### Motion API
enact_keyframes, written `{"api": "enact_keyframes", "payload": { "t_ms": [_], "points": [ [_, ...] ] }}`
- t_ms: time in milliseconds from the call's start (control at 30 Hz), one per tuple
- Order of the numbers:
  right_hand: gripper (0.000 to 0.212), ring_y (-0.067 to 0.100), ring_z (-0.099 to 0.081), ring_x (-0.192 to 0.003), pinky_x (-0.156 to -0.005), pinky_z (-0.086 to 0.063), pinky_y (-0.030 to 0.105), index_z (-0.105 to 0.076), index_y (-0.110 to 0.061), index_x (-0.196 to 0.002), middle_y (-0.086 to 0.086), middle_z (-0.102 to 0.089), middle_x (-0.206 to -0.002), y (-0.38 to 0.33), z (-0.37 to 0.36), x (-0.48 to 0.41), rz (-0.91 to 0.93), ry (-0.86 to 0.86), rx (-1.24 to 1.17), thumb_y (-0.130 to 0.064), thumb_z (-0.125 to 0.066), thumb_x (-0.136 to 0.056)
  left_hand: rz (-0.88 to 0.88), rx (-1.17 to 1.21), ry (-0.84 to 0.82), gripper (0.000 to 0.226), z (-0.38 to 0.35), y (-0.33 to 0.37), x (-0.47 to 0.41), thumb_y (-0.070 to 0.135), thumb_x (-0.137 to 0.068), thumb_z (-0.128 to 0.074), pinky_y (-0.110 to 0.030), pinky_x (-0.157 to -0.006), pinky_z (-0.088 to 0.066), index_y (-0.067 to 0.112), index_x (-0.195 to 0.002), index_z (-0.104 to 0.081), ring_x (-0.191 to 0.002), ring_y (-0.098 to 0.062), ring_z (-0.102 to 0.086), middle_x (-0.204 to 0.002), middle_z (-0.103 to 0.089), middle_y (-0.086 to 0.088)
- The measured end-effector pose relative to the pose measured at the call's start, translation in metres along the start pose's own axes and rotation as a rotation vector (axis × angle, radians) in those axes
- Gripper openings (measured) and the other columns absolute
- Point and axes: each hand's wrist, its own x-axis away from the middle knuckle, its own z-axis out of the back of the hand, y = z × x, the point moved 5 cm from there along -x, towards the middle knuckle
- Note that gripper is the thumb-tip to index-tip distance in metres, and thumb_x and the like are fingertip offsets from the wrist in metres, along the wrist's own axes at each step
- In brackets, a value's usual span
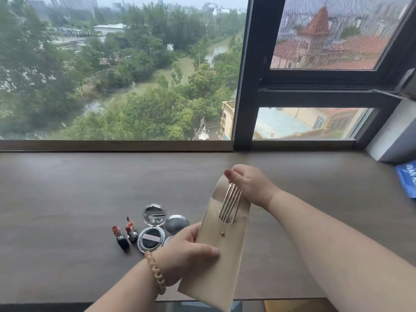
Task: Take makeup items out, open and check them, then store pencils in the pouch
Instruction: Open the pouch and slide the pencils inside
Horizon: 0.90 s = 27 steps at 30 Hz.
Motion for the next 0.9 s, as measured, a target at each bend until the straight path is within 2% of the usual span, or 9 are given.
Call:
{"api": "enact_keyframes", "payload": {
  "t_ms": [133, 167, 333, 400, 500, 567, 633, 733, 900],
  "points": [
    [0.050, 0.022, -0.054, -0.082, -0.078, -0.043, 0.037, -0.052, -0.020, -0.094, 0.000, -0.059, -0.088, 0.042, 0.008, 0.018, -0.274, 0.432, -0.249, -0.067, -0.038, -0.085, -0.009, 0.049, 0.083, 0.043, 0.003, -0.004, -0.009, 0.000, -0.063, -0.068, -0.038, -0.075, -0.056, 0.003, -0.105, -0.062, -0.081, -0.028, -0.067, -0.095, -0.071, -0.016],
    [0.049, 0.023, -0.055, -0.083, -0.078, -0.044, 0.038, -0.053, -0.019, -0.095, 0.001, -0.060, -0.091, 0.055, 0.000, 0.026, -0.389, 0.433, -0.270, -0.066, -0.039, -0.086, -0.004, 0.054, 0.108, 0.042, 0.004, -0.007, -0.013, 0.000, -0.063, -0.067, -0.039, -0.076, -0.056, 0.002, -0.105, -0.062, -0.081, -0.027, -0.067, -0.095, -0.071, -0.016],
    [0.025, 0.007, -0.052, -0.044, -0.054, -0.033, 0.024, -0.062, -0.015, -0.087, -0.006, -0.060, -0.058, 0.087, -0.064, 0.058, -0.620, -0.076, -0.665, -0.038, -0.055, -0.090, 0.067, 0.051, 0.206, 0.040, 0.004, -0.032, -0.034, 0.003, -0.062, -0.065, -0.032, -0.065, -0.056, 0.004, -0.102, -0.063, -0.073, -0.022, -0.068, -0.087, -0.073, -0.012],
    [0.016, 0.005, -0.051, -0.045, -0.052, -0.035, 0.022, -0.062, -0.011, -0.101, -0.003, -0.066, -0.066, 0.094, -0.070, 0.063, -0.597, -0.091, -0.652, -0.019, -0.063, -0.086, 0.120, 0.016, 0.228, 0.041, 0.003, -0.041, -0.041, 0.003, -0.065, -0.066, -0.028, -0.060, -0.055, 0.002, -0.105, -0.061, -0.072, -0.019, -0.068, -0.089, -0.072, -0.011],
    [0.027, 0.007, -0.055, -0.050, -0.053, -0.041, 0.022, -0.059, -0.016, -0.104, 0.006, -0.067, -0.076, 0.112, -0.072, 0.065, -0.637, -0.008, -0.557, -0.005, -0.065, -0.081, 0.245, -0.134, 0.263, 0.033, 0.004, -0.064, -0.052, 0.009, -0.074, -0.069, -0.026, -0.056, -0.052, 0.011, -0.104, -0.056, -0.076, -0.015, -0.066, -0.092, -0.067, -0.002],
    [0.028, 0.013, -0.063, -0.060, -0.057, -0.048, 0.027, -0.059, -0.014, -0.103, 0.011, -0.067, -0.078, 0.125, -0.073, 0.067, -0.664, 0.049, -0.497, -0.002, -0.065, -0.079, 0.332, -0.286, 0.323, 0.040, 0.007, -0.079, -0.058, 0.021, -0.061, -0.068, -0.030, -0.058, -0.050, 0.016, -0.099, -0.057, -0.076, -0.018, -0.062, -0.090, -0.064, 0.000],
    [0.029, 0.024, -0.067, -0.073, -0.067, -0.055, 0.037, -0.059, -0.012, -0.103, 0.018, -0.068, -0.083, 0.140, -0.076, 0.067, -0.683, 0.071, -0.442, -0.001, -0.066, -0.077, 0.341, -0.491, 0.376, 0.043, 0.011, -0.087, -0.064, 0.026, -0.059, -0.066, -0.028, -0.062, -0.046, 0.017, -0.100, -0.059, -0.076, -0.017, -0.059, -0.091, -0.064, 0.001],
    [0.023, 0.024, -0.065, -0.074, -0.066, -0.052, 0.033, -0.060, -0.018, -0.098, 0.012, -0.065, -0.078, 0.155, -0.084, 0.069, -0.703, 0.071, -0.335, -0.008, -0.065, -0.078, 0.314, -0.756, 0.431, 0.037, 0.007, -0.093, -0.071, 0.026, -0.071, -0.065, -0.020, -0.071, -0.040, 0.021, -0.107, -0.058, -0.083, -0.011, -0.055, -0.104, -0.066, 0.004],
    [0.008, 0.014, -0.058, -0.065, -0.056, -0.044, 0.026, -0.059, -0.023, -0.092, -0.002, -0.059, -0.069, 0.170, -0.094, 0.060, -0.646, 0.129, -0.216, -0.022, -0.061, -0.085, 0.318, -0.819, 0.508, 0.037, 0.001, -0.109, -0.080, 0.032, -0.074, -0.065, -0.025, -0.078, -0.046, 0.026, -0.109, -0.053, -0.097, -0.015, -0.062, -0.103, -0.067, 0.006]
  ]
}}
